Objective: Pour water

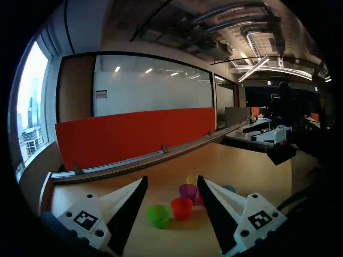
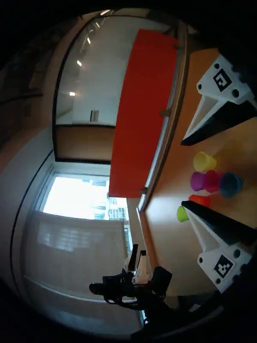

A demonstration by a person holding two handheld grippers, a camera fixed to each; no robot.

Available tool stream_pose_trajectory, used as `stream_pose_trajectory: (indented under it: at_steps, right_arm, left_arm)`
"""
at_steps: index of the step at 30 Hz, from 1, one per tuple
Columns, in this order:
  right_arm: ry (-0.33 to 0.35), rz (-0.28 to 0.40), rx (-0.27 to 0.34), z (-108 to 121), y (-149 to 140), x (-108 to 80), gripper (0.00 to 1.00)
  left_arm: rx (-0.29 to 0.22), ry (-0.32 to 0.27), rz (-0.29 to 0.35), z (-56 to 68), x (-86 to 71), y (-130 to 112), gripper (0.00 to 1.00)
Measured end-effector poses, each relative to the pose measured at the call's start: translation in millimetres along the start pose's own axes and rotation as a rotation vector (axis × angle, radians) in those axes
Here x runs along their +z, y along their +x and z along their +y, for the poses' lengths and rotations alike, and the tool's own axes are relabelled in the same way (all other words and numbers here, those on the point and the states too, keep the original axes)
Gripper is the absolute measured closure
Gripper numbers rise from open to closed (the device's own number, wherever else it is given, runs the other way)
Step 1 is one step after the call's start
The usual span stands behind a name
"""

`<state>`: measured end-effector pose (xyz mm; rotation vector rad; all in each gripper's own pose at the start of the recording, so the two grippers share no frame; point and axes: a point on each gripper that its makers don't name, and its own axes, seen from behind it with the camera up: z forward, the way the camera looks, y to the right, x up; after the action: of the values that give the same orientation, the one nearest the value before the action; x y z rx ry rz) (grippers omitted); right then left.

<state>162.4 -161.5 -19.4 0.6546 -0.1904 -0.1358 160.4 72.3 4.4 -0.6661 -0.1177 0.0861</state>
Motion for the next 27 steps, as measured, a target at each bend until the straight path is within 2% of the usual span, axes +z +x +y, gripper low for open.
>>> stream_pose_trajectory:
  at_steps: [17,27]
  right_arm:
    - [0.034,-0.102,-0.041,-3.5,-31.5,6.9,0.01]
    - [0.046,-0.15,-0.044,-4.1,-52.6,12.7,0.01]
  left_arm:
    - [0.009,-0.028,-0.079,-7.8,13.3,-34.3,0.15]
    - [0.012,-0.041,-0.132,-13.7,23.0,-55.4,0.15]
